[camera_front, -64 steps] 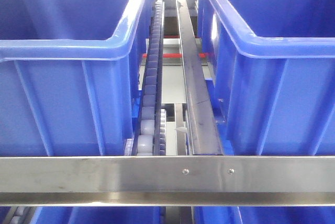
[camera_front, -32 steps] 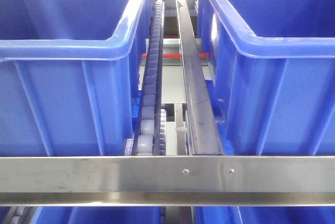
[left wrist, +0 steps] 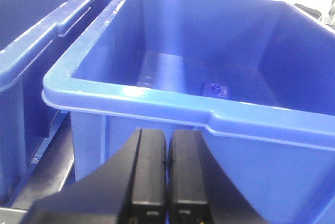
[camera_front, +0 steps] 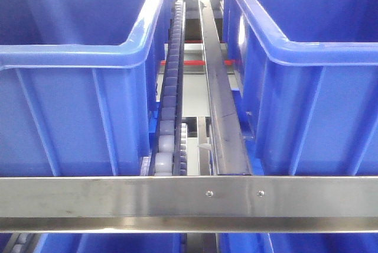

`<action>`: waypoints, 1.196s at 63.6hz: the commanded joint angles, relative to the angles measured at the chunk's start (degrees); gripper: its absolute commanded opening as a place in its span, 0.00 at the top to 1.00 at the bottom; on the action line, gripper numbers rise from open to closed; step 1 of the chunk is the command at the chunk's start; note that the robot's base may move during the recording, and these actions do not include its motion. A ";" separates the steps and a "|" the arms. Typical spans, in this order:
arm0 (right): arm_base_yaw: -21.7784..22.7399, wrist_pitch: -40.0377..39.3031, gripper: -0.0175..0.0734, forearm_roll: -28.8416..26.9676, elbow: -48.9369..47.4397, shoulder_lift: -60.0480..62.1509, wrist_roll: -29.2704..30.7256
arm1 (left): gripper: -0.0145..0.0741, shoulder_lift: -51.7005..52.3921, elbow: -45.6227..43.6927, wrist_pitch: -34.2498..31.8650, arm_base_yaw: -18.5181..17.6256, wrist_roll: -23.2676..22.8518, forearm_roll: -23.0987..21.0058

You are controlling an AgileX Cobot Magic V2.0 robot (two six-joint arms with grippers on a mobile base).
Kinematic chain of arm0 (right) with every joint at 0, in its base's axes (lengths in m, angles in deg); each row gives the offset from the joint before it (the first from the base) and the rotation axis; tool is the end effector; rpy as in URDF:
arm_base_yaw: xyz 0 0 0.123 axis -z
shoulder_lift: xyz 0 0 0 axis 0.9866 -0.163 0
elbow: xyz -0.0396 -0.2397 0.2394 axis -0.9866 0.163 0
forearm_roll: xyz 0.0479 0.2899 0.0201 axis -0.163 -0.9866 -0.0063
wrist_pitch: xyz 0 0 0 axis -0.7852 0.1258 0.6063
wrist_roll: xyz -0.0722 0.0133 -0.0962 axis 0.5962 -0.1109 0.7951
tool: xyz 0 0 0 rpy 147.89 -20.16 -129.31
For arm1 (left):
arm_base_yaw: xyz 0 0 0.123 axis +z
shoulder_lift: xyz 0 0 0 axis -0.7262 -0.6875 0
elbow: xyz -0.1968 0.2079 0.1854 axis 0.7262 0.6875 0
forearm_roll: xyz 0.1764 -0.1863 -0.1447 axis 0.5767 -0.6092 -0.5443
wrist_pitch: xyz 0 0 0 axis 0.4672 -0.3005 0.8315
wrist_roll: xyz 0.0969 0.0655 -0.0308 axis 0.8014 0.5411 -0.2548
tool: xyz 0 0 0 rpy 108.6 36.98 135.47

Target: Pick and sort blue part to right shelf

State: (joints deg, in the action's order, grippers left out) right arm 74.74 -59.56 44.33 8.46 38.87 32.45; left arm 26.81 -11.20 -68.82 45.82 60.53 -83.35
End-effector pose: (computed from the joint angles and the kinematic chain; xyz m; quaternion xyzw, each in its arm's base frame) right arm 0.0252 -0.0048 0.3248 -0.0311 0.7007 -0.0020 0.7128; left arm 0.0731 -0.0011 0.2024 -0.0542 0.7075 -0.0641 0.7017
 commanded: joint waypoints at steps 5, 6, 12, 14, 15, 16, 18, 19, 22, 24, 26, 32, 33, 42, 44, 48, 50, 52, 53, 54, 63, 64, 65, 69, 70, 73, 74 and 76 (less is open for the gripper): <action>0.26 -6.52 0.77 -0.51 -0.33 0.01 0.59 | 0.70 1.18 1.38 -5.13 0.09 -0.03 -0.42; 0.26 -7.39 0.77 -1.05 0.18 0.01 0.59 | 0.70 1.18 1.38 -5.13 0.09 -0.03 -0.42; 0.26 -13.14 0.77 -2.42 5.34 0.01 0.59 | 0.70 1.18 1.38 -5.13 0.09 -0.03 -0.42; 0.26 -15.77 0.77 -2.67 7.79 0.01 0.59 | 0.70 1.18 1.38 -5.13 0.09 -0.03 -0.42; 0.26 -17.36 0.77 -2.72 9.26 0.01 0.59 | 0.70 1.18 1.38 -5.13 0.09 -0.03 -0.42; 0.26 -18.45 0.77 -2.72 10.25 0.01 0.59 | 0.70 1.18 1.38 -5.13 0.09 -0.03 -0.42; 0.26 -21.15 0.77 -2.89 12.70 0.01 0.59 | 0.70 1.18 1.38 -5.13 0.09 -0.03 -0.42; 0.26 -22.19 0.77 -3.03 13.63 0.01 0.59 | 0.70 1.18 1.38 -5.13 0.09 -0.03 -0.42; 0.57 -25.56 0.77 -4.09 17.12 0.01 0.59 | 0.70 1.18 1.38 -5.13 0.09 -0.03 -0.42; 1.04 -27.81 0.77 -5.21 18.66 0.01 0.59 | 0.70 1.18 1.38 -5.13 0.09 -0.03 -0.42; 1.67 -30.03 0.77 -6.55 20.46 0.01 0.59 | 0.70 1.18 1.38 -5.13 0.09 -0.03 -0.42; 3.85 -34.24 0.77 -9.38 24.13 0.01 0.59 | 0.70 1.18 1.38 -5.13 0.09 -0.03 -0.42; 4.20 -34.77 0.77 -9.60 24.83 0.01 0.59 | 0.70 1.18 1.38 -5.13 0.09 -0.03 -0.42; 6.10 -34.73 0.77 -9.16 25.50 1.14 0.59 | 0.70 1.18 1.38 -5.13 0.09 -0.03 -0.42; 6.10 -34.73 0.77 -9.04 25.50 1.07 0.59 | 0.70 1.18 1.38 -5.13 0.09 -0.03 -0.42; 6.10 -34.66 0.77 -8.94 25.50 1.06 0.59 | 0.70 1.18 1.38 -5.13 0.09 -0.03 -0.42; 6.10 -34.66 0.77 -8.94 25.50 1.06 0.59 | 0.70 1.18 1.38 -5.13 0.09 -0.03 -0.42; 6.10 -34.66 0.77 -8.94 25.50 1.06 0.59 | 0.70 1.18 1.38 -5.13 0.09 -0.03 -0.42; 6.10 -34.66 0.77 -8.94 25.50 1.06 0.59 | 0.70 1.18 1.38 -5.13 0.09 -0.03 -0.42; 6.10 -34.66 0.77 -8.94 25.50 1.06 0.59 | 0.70 1.18 1.38 -5.13 0.09 -0.03 -0.42; 6.10 -34.60 0.77 -8.94 25.50 1.06 0.59 | 0.70 1.18 1.38 -5.13 0.09 -0.03 -0.42; 6.10 -34.60 0.77 -8.94 25.50 1.06 0.59 | 0.70 1.18 1.38 -5.13 0.09 -0.03 -0.42; 6.10 -34.60 0.77 -8.94 25.50 1.06 0.59 | 0.70 1.18 1.38 -5.13 0.09 -0.03 -0.42; 6.10 -34.60 0.77 -8.94 25.50 1.06 0.59 | 0.70 1.18 1.38 -5.13 0.09 -0.03 -0.42; 6.10 -34.60 0.77 -8.94 25.50 1.06 0.59 | 0.70 1.18 1.38 -5.13 0.09 -0.03 -0.42; 6.10 -34.60 0.77 -8.94 25.50 1.06 0.59 | 0.70 1.18 1.38 -5.13 0.09 -0.03 -0.42; 6.10 -34.60 0.77 -8.94 25.50 1.06 0.59 | 0.70 1.18 1.38 -5.13 0.09 -0.03 -0.42; 6.10 -34.60 0.77 -8.94 25.50 1.06 0.59 | 0.70 1.18 1.38 -5.13 0.09 -0.03 -0.42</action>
State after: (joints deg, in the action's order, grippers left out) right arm 80.48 -88.50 35.19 35.15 38.87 32.45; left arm 26.81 -11.20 -69.09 45.82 60.53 -83.35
